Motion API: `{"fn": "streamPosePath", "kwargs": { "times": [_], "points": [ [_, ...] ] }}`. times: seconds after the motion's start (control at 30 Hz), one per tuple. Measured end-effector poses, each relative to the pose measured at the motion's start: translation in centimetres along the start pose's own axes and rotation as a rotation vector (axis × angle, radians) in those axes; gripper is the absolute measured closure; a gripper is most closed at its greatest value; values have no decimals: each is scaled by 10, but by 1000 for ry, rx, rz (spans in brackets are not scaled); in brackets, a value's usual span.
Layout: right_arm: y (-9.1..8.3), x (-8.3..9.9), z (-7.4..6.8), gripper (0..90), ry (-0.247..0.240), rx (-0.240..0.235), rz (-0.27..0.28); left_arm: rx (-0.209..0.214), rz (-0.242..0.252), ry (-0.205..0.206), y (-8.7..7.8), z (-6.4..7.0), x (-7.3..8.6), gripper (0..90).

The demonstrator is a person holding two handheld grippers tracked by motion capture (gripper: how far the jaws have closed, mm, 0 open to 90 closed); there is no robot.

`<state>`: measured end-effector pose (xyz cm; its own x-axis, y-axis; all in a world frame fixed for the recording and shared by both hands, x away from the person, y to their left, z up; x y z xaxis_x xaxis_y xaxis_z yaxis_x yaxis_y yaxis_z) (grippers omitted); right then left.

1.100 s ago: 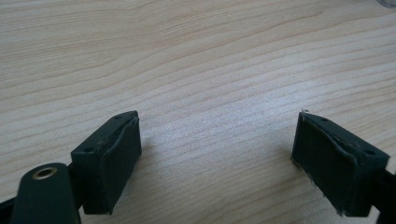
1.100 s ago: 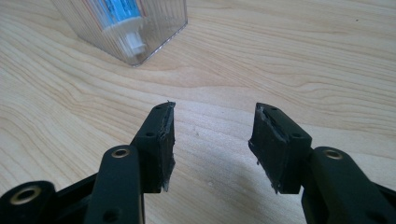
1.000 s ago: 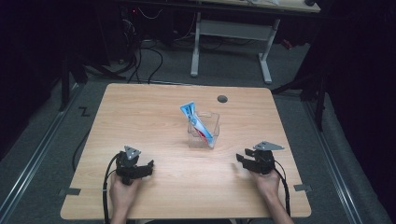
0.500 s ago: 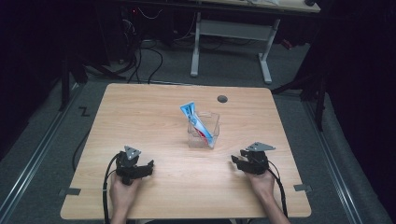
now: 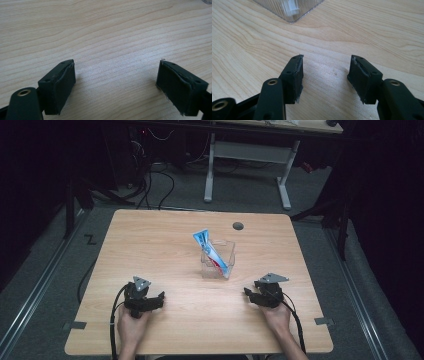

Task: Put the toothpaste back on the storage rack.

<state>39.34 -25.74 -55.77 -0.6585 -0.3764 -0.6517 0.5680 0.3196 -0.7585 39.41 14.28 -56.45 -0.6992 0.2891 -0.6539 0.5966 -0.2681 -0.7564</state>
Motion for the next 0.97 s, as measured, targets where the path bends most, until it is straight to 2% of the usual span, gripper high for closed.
{"fn": "streamPosePath", "kwargs": {
  "times": [0.03,0.97],
  "points": [
    [0,1,-1,448,-13,10,4,0,0,0,0,0,0,159],
    [0,1,0,431,-12,6,3,-1,0,-1,0,0,0,159]
  ]
}}
Point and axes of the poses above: each handheld gripper's, and its own axes: y roughly forward along the jaws, x roughly out of its underside, z roughly to its right, the point moved 4 cm from there along y, roughly forward along the jaws, and after that the axes turned 6 degrees about -z, right-handed, at the moved point
